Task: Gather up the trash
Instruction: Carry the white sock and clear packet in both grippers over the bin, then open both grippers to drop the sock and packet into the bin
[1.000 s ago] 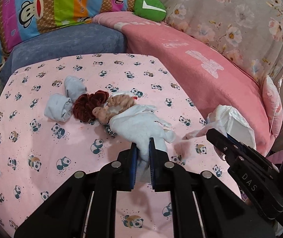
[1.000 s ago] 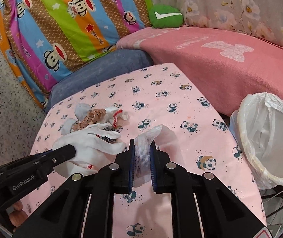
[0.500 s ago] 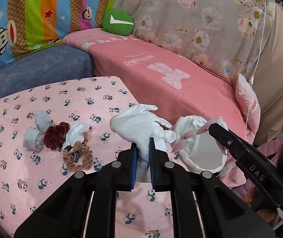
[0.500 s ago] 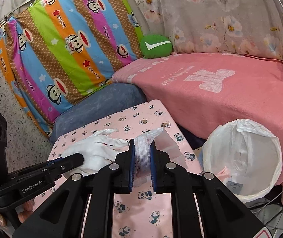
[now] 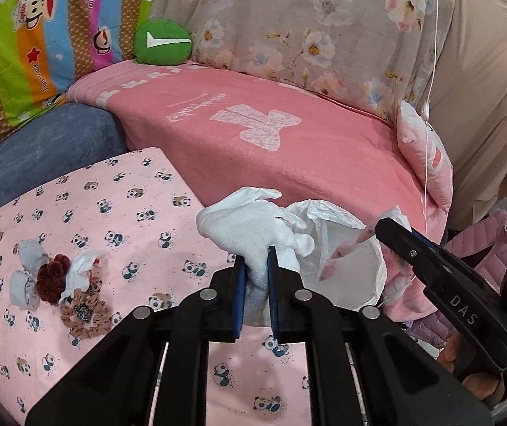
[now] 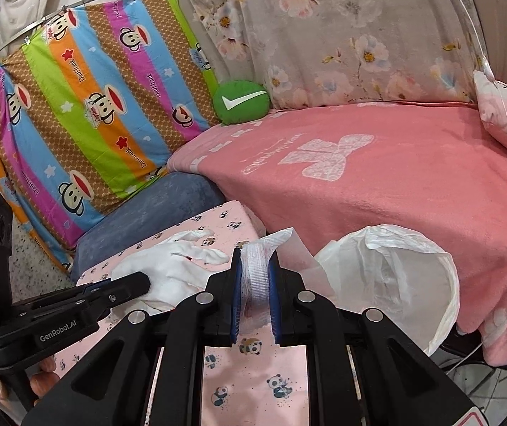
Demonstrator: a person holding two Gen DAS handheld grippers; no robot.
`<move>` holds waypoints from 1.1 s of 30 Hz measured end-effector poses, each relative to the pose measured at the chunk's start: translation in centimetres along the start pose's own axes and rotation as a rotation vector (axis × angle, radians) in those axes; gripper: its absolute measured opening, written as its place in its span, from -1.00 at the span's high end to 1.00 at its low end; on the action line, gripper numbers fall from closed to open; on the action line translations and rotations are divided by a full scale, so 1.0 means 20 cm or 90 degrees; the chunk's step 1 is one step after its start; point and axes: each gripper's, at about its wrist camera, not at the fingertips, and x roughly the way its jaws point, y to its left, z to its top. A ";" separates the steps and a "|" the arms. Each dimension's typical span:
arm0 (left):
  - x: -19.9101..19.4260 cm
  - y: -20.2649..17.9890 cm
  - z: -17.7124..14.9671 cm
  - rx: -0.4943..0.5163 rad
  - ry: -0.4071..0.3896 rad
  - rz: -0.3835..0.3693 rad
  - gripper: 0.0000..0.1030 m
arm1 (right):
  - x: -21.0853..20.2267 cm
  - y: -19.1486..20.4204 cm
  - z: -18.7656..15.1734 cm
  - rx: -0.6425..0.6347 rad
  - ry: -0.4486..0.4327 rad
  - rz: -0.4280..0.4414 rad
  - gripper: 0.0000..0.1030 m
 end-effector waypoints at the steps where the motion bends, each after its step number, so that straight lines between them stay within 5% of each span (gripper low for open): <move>1: 0.02 -0.03 0.01 0.006 0.001 -0.003 0.79 | 0.00 -0.04 0.01 0.007 -0.002 -0.006 0.72; 21: 0.43 -0.42 0.06 0.070 0.072 -0.042 0.74 | -0.02 -0.57 0.00 0.087 0.000 -0.066 0.72; 23: 0.46 -0.42 0.06 0.057 0.077 -0.044 0.54 | 0.00 -0.60 0.00 0.089 0.004 -0.067 0.72; 25: 0.47 -0.41 0.06 0.048 0.072 -0.032 0.03 | 0.02 -0.61 0.00 0.090 0.008 -0.067 0.72; 27: 0.46 -0.39 0.06 0.042 0.056 -0.018 -0.15 | 0.05 -0.63 0.01 0.086 0.013 -0.066 0.72; 33: 0.45 -0.35 0.07 0.041 0.041 0.012 -0.22 | 0.12 -0.62 0.01 0.082 0.019 -0.060 0.71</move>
